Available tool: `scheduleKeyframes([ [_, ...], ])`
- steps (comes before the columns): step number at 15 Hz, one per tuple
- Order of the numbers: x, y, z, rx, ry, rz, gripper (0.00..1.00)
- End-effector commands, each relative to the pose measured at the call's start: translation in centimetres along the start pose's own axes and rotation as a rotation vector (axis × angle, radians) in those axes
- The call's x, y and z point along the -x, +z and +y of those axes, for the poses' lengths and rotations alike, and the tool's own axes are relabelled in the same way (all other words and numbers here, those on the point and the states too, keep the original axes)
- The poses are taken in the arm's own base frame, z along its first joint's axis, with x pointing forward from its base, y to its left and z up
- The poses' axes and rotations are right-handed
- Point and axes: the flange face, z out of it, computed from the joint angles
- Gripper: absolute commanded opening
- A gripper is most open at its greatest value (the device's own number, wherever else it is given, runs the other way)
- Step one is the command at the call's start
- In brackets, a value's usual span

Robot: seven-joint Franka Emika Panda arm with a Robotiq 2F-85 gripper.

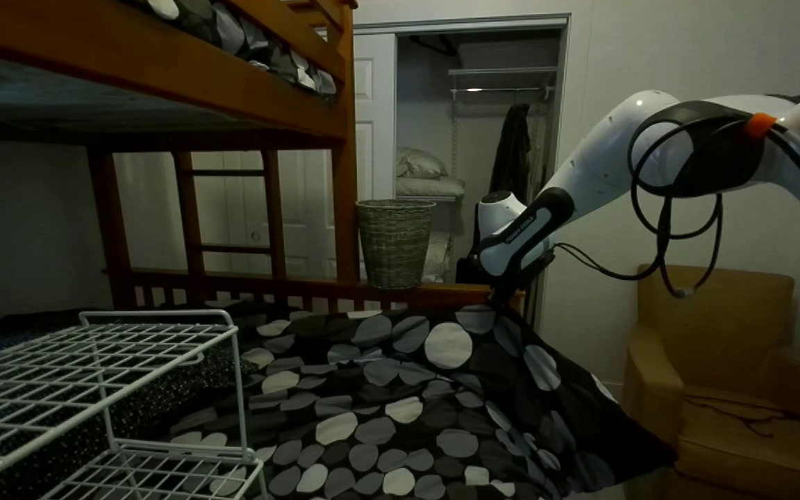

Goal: Pick up the lint roller and put it on the white bed sheet on the bed, cover the lint roller with the black duvet cover

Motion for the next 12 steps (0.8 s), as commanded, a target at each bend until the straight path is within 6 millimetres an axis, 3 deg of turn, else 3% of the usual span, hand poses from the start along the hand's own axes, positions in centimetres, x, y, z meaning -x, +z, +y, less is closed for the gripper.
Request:
scheduleKeyframes([
  [1, -0.6, 1.7, 1.1, 0.057, 0.034, 0.013, 0.01],
  [6, -1.7, 5.4, 4.7, 0.123, 0.114, 0.011, 0.01],
  [12, -3.3, 9.0, 4.7, 0.134, 0.127, 0.040, 0.01],
])
